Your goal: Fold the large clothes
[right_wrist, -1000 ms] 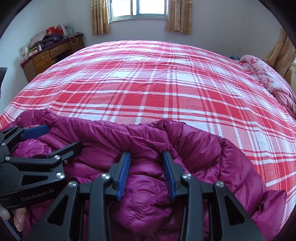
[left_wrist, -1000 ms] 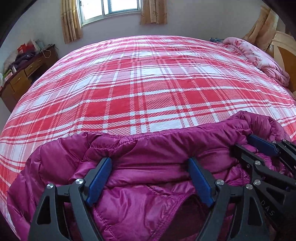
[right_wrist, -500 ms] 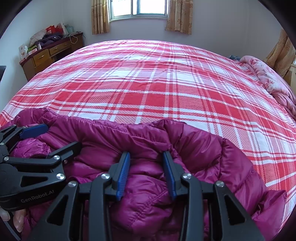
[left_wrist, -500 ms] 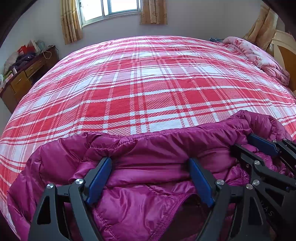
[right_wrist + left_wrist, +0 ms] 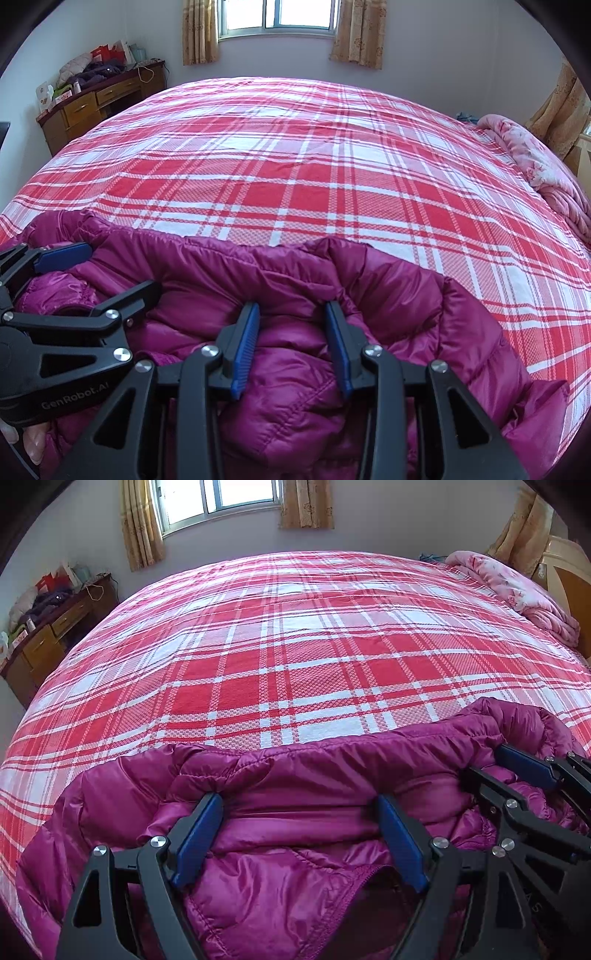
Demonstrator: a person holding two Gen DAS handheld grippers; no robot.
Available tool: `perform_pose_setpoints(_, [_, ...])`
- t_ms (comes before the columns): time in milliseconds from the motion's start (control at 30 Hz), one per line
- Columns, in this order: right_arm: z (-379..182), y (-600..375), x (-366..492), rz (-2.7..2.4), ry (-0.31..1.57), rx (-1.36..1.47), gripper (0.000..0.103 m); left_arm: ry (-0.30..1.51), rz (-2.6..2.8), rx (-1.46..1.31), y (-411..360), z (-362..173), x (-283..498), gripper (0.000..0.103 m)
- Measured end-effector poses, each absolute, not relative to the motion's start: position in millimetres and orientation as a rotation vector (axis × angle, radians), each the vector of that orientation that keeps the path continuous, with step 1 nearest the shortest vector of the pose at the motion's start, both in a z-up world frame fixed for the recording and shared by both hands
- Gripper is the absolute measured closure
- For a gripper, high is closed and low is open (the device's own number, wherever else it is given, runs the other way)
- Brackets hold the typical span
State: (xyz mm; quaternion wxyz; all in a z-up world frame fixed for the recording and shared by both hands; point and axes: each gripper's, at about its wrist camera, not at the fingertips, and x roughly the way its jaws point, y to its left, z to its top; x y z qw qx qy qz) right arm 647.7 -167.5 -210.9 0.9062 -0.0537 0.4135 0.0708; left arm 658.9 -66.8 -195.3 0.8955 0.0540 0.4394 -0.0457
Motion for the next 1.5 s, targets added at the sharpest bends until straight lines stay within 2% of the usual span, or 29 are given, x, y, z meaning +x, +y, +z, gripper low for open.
perform_pose_setpoints(100, [-207,-169,648,0.158,0.857,-0.109,0.062,0.915,-0.097,0.117,-67,-193,660,0.018])
perform_pose_setpoints(200, [-195,-175,637,0.178,0.840,-0.108,0.053,0.888,-0.080,0.139,-62,-176,650,0.018])
perform_pose_setpoints(267, [-180,-182,616,0.182,0.807,-0.101,0.031,0.835,-0.082,0.144,-56,-155,633,0.018])
perform_pose_setpoints(333, [-170,-189,593,0.187,0.777,-0.108,0.026,0.780,-0.110,0.132,-47,-135,609,0.018])
perform_pose_setpoints(467, [-162,-210,553,0.192,0.792,-0.082,0.025,0.760,-0.108,0.140,-22,-120,551,0.018])
perform_pose_setpoints(767, [-181,-270,439,0.136,0.866,-0.038,0.025,0.807,-0.057,0.109,41,-152,409,0.018])
perform_pose_setpoints(1067, [-202,-310,365,0.049,0.910,0.051,0.025,0.879,-0.005,0.057,65,-180,343,0.018])
perform_pose_setpoints(1500, [-210,-321,273,0.016,0.905,0.089,0.025,0.884,-0.063,-0.008,78,-196,255,0.018])
